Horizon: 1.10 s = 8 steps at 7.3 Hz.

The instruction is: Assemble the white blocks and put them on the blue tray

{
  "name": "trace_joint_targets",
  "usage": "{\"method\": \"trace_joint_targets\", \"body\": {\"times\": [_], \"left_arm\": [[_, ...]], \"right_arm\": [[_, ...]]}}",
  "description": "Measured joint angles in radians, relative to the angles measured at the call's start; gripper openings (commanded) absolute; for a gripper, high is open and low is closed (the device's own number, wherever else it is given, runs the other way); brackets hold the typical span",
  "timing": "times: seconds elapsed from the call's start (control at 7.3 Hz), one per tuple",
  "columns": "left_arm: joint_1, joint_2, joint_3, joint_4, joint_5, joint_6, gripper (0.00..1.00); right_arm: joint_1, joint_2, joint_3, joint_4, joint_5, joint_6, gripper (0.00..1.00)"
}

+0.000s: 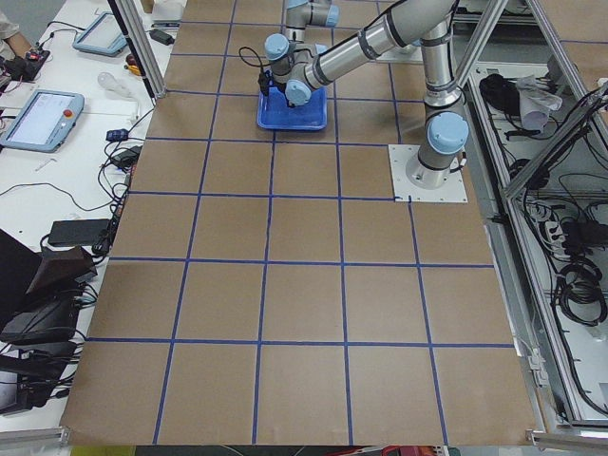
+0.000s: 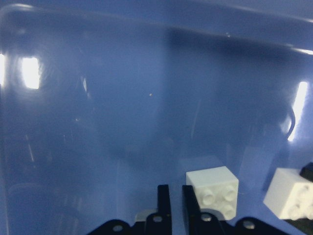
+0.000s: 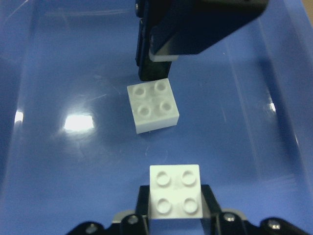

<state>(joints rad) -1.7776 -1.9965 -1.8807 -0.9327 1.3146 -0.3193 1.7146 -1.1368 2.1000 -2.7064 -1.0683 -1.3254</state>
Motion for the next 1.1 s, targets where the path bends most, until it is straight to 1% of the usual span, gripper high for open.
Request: {"method": "trace_joint_targets", "body": {"times": [1.1], "left_arm": [[-0.005,0.0,0.0,-0.001,0.002,0.0,0.22]], "right_arm": [[0.034,0.005,-0.011,-0.006,0.003,0.006,0.0]]}}
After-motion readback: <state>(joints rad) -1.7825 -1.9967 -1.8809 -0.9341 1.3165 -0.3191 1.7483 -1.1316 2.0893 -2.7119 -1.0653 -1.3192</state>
